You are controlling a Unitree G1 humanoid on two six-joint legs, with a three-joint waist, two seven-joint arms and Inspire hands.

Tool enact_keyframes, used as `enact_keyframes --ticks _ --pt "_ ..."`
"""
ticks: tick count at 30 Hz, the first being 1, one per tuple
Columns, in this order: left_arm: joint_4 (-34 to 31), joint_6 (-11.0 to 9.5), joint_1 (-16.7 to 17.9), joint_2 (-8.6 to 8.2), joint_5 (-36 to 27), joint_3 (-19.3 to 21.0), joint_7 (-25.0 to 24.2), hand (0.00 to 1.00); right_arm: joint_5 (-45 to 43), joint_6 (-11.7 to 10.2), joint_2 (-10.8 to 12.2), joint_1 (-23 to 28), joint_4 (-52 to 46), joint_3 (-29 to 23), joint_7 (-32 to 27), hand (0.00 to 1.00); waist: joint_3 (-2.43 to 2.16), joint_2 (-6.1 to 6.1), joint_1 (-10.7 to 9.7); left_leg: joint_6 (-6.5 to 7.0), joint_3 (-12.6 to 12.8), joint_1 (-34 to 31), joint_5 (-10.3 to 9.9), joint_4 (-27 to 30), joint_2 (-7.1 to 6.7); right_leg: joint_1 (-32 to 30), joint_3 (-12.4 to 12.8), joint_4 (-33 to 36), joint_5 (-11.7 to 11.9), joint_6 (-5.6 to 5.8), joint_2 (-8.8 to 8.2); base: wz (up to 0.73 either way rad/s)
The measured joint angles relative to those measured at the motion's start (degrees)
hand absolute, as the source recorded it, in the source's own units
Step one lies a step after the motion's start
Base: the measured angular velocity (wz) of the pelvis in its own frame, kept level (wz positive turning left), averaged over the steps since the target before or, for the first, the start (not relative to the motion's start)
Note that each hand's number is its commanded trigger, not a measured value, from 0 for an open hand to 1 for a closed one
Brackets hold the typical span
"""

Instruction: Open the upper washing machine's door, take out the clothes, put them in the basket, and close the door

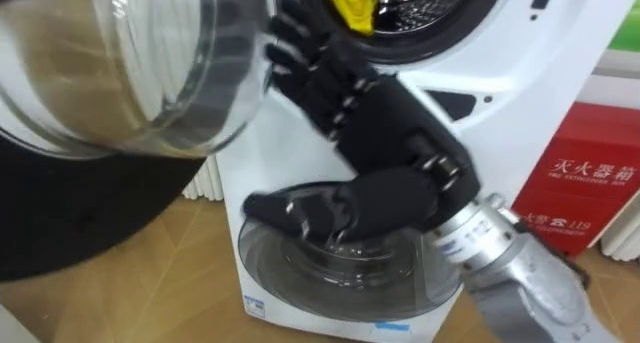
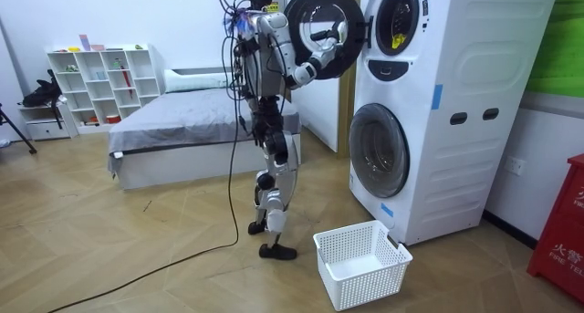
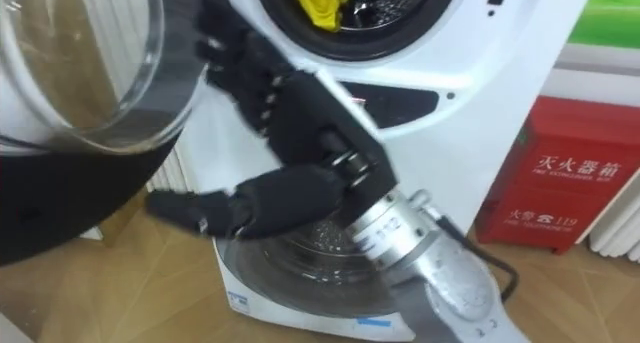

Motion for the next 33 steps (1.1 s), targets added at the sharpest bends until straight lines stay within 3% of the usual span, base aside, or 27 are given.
enact_keyframes --ticks 9,13,21,33 --pt "0.0 0.2 0.3 -0.09 -0.7 -0.2 0.0 0.0 -3.1 0.0 -1.3 0.0 -1.5 -0.1 -1.0 0.0 -0.06 -0.33 -0.6 0.0 0.0 1.1 0.0 0.1 0.0 1.0 0.2 -0.1 0.0 0.01 0.02 0.0" --pt "-0.1 0.3 0.4 -0.07 -0.7 -0.2 -0.1 0.0 -5.1 0.1 -2.2 0.3 -1.3 -0.1 -1.0 0.0 0.27 -1.03 -1.1 0.0 0.0 0.9 0.0 0.2 0.0 0.9 0.2 -0.1 0.0 0.01 0.02 0.0" --pt "-0.1 1.4 -0.3 0.08 -0.7 -0.2 -0.2 0.0 -8.5 2.4 -2.0 1.6 -1.2 -0.1 -0.4 0.0 0.35 -1.06 -1.4 0.03 0.1 0.6 0.0 0.3 -0.02 0.7 0.2 -0.2 0.0 0.05 0.0 0.0" --pt "-1.2 2.5 -0.6 -0.05 -0.6 -0.3 0.1 0.0 -11.6 2.6 -0.5 1.5 4.0 0.7 -2.5 0.0 0.34 -1.09 -0.1 0.02 1.2 0.7 0.0 0.4 0.03 0.9 0.1 -0.2 -0.1 0.09 -0.1 0.0"
